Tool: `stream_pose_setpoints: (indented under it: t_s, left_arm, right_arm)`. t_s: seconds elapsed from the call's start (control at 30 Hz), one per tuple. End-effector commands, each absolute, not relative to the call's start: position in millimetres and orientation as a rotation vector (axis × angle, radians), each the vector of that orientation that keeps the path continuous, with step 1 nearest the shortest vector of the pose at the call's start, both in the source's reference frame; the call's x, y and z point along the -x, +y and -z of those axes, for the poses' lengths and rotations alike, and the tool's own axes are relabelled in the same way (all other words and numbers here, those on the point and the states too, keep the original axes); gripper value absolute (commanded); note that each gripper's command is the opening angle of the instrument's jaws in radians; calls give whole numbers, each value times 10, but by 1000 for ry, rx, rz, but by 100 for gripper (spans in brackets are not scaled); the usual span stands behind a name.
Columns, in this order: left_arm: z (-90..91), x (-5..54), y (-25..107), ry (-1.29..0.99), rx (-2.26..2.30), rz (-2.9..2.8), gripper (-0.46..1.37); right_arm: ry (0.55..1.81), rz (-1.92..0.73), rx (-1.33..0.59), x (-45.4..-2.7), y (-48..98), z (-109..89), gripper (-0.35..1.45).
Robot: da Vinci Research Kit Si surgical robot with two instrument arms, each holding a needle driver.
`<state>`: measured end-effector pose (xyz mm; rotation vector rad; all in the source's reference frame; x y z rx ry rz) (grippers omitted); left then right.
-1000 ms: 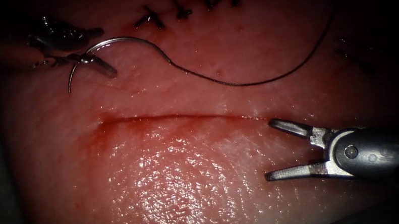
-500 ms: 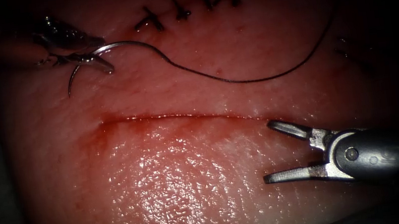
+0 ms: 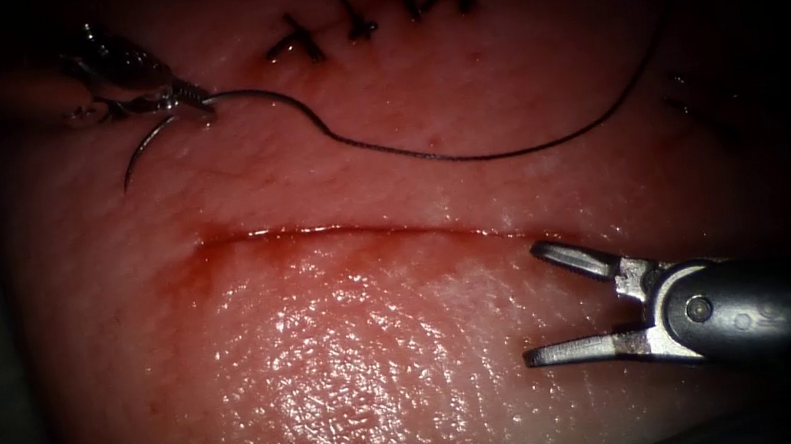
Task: Wound Closure
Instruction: Pick up the needle, then pass needle to right end-effector
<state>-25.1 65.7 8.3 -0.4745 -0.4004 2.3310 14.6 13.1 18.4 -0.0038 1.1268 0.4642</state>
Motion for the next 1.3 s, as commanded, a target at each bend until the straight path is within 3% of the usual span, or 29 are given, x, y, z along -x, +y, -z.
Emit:
stream_pose_setpoints:
  t_s: [0.03,0.53,0.83,1.03,1.3]
  left_arm:
    - [-82,251,658,-391,493,-2323,-35]
    - [-37,268,668,-403,600,-2041,-35]
    - [-15,286,663,-553,638,-1807,-35]
    - [-6,298,651,-670,733,-1698,-35]
    - [5,310,638,-748,866,-1539,-35]
  right_arm:
    - [1127,-465,4,-146,131,-184,88]
    - [1145,-508,-15,-146,131,-185,87]
    - [1153,-580,-52,-144,131,-186,86]
    - [1156,-752,-119,-144,131,-188,74]
    - [1146,-951,-155,-144,129,-191,82]
